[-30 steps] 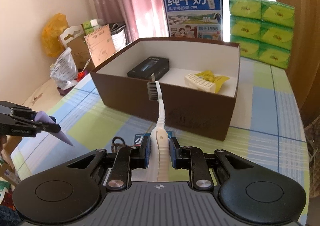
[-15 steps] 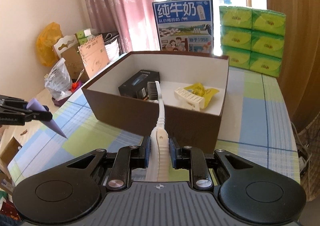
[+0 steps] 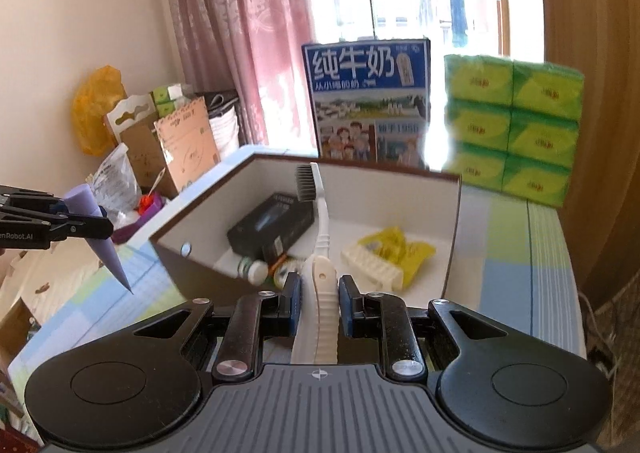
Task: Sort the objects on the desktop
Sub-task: 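Carry the lavender tube and white toothbrush over the brown box with both tools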
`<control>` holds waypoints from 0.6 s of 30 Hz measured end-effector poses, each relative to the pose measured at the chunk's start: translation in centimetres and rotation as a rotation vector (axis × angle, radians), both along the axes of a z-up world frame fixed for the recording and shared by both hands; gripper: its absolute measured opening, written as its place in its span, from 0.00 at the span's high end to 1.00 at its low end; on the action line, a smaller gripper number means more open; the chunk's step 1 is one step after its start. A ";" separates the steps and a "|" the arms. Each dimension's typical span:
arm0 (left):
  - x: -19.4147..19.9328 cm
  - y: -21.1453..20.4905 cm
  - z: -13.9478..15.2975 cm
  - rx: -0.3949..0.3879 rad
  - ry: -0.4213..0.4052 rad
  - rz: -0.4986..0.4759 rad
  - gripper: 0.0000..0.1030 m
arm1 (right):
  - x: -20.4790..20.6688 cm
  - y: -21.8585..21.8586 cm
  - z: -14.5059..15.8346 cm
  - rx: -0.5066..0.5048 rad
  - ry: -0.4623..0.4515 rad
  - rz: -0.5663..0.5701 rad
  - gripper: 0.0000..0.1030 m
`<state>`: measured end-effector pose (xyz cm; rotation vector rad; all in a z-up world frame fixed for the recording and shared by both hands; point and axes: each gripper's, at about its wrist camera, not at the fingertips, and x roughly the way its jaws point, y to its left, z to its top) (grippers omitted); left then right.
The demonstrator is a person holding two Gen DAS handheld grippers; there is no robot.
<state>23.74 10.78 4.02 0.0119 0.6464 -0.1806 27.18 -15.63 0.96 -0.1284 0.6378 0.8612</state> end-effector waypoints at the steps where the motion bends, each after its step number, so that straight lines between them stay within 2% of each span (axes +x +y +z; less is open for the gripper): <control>1: 0.5 -0.2 0.3 -0.001 -0.005 -0.005 0.74 | 0.5 0.3 0.2 0.004 -0.006 0.001 0.83; 10: 6.7 -2.1 1.9 -0.006 -0.039 -0.051 0.74 | 4.8 2.9 1.5 0.009 -0.048 0.019 0.83; 18: 12.1 -4.1 -1.0 0.002 0.044 -0.084 0.74 | 8.3 4.3 0.0 -0.016 -0.051 0.025 0.83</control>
